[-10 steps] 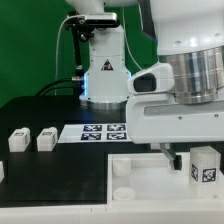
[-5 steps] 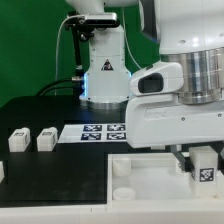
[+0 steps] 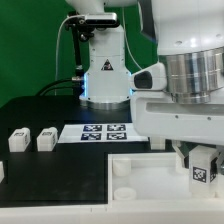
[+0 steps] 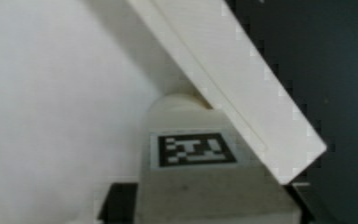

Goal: Assemble one leg

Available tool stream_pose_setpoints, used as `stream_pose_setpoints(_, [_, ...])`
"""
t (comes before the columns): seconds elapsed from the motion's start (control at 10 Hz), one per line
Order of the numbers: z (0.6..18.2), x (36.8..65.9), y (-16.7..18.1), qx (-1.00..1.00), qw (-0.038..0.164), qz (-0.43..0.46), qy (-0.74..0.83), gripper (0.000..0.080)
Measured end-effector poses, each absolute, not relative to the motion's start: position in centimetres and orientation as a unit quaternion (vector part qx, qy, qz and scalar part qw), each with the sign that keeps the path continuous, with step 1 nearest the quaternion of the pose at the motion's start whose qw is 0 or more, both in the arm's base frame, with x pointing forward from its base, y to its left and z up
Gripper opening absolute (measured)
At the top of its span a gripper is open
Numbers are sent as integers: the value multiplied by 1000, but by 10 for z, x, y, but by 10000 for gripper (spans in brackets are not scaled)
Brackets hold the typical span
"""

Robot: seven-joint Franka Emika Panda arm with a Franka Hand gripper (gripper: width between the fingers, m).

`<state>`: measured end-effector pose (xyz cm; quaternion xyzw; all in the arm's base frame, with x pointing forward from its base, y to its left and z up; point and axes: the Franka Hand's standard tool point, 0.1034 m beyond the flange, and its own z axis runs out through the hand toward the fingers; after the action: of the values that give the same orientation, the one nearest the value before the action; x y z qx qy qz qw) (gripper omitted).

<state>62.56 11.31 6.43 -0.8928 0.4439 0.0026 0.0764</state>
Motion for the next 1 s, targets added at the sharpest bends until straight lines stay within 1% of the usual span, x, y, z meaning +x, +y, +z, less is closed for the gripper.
stream_pose_setpoints(0.2, [64, 624, 115, -792, 96, 28, 602, 294])
stream_pose_setpoints(0.4, [65, 625, 116, -710, 105, 53, 694, 294])
stream_pose_setpoints(0.6, [64, 627, 117, -617, 107, 69, 777, 294])
stream_pose_setpoints(0.7, [64, 627, 116, -598, 106, 72, 791, 294])
stream_pose_setpoints(1.0, [66, 628, 109, -515, 96, 70, 849, 297])
